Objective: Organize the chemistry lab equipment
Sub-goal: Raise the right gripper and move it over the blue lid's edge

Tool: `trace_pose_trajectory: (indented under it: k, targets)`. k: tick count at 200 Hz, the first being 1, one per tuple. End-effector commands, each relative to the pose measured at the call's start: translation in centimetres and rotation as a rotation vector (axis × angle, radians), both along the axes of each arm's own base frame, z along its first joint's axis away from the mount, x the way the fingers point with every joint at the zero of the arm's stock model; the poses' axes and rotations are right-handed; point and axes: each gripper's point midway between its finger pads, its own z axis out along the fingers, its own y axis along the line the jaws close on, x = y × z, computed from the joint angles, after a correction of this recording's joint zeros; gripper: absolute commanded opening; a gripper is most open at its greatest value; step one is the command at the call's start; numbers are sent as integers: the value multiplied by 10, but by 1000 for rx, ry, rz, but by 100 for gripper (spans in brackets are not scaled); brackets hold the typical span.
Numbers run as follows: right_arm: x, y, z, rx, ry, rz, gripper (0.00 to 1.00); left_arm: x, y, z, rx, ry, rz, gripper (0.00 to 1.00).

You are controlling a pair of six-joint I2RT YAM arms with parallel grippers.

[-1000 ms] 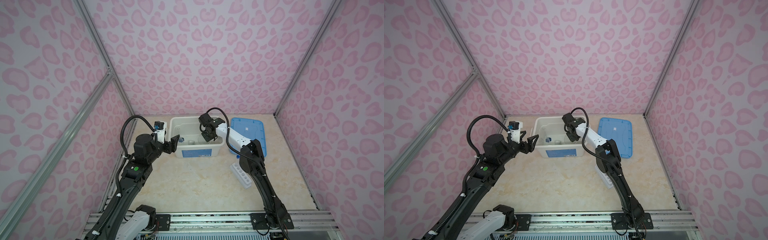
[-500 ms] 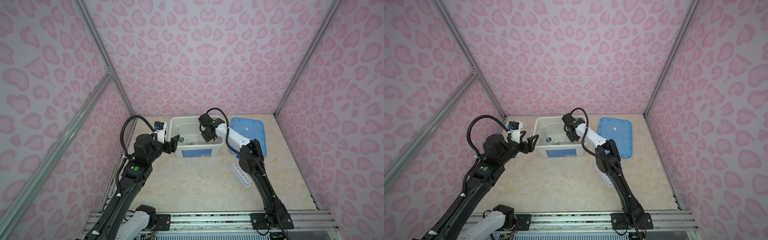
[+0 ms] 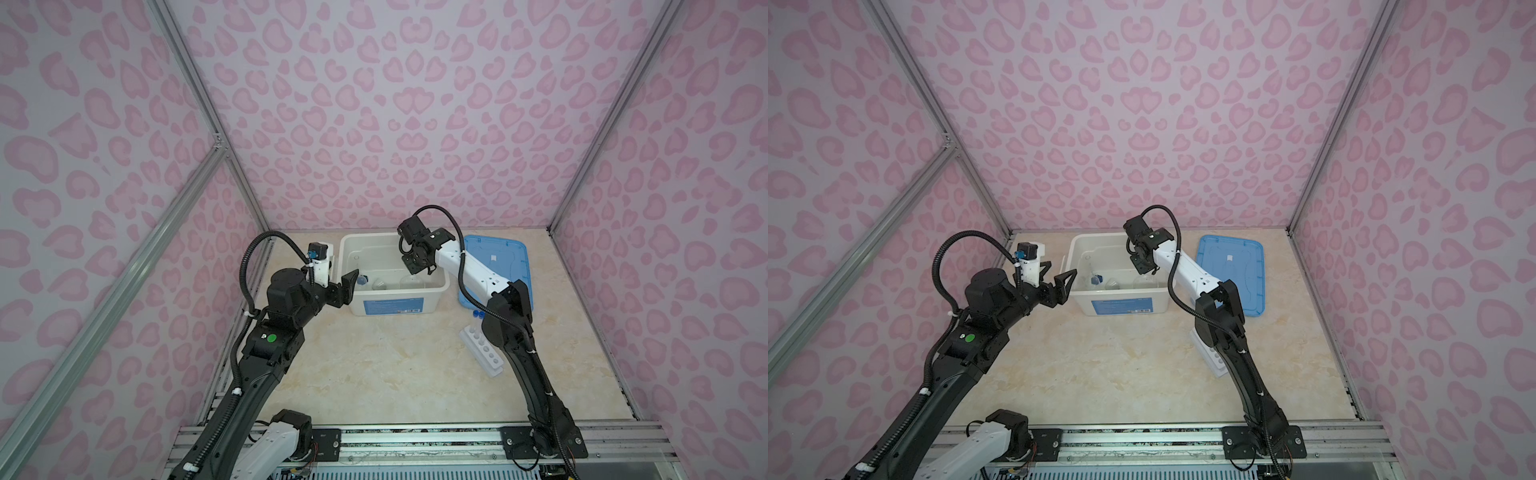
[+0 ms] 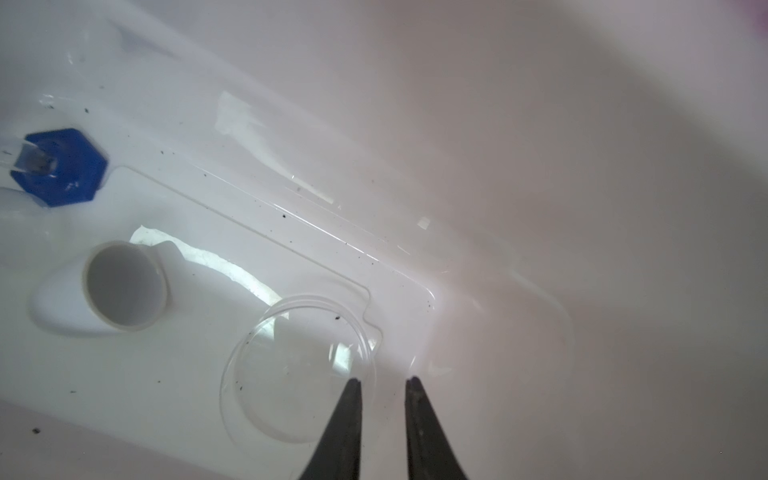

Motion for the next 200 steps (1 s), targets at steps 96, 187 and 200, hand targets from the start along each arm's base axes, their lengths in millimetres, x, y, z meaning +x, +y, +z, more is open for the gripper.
trace_pose_trajectory:
  k: [96, 187, 200]
  targets:
    - [-38, -45, 153, 185, -143, -35, 24, -1, -5, 29, -7, -75, -31, 81]
    - [-89, -241, 125, 274, -161, -504, 30, 8, -17, 26, 31, -83, -58, 81]
    - [-99, -264, 103, 254, -125, -575, 30, 9, -21, 21, 30, -72, -71, 81]
